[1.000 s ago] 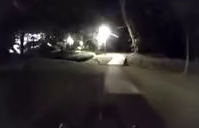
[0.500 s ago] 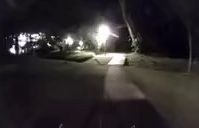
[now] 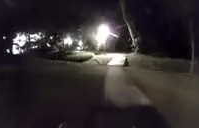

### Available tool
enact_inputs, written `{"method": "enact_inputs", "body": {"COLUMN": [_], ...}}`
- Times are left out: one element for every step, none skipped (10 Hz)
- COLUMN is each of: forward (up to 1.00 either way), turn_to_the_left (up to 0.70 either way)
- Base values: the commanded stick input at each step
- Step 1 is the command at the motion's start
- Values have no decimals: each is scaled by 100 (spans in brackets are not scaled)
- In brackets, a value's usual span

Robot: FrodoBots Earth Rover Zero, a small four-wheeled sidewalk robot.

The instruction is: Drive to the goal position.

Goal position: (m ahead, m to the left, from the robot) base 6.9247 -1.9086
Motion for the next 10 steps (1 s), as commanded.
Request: {"method": "enact_inputs", "body": {"forward": [45,45,45,45,45,45,45,45,45,45], "turn_to_the_left": [0,0,0,0,0,0,0,0,0,0]}}
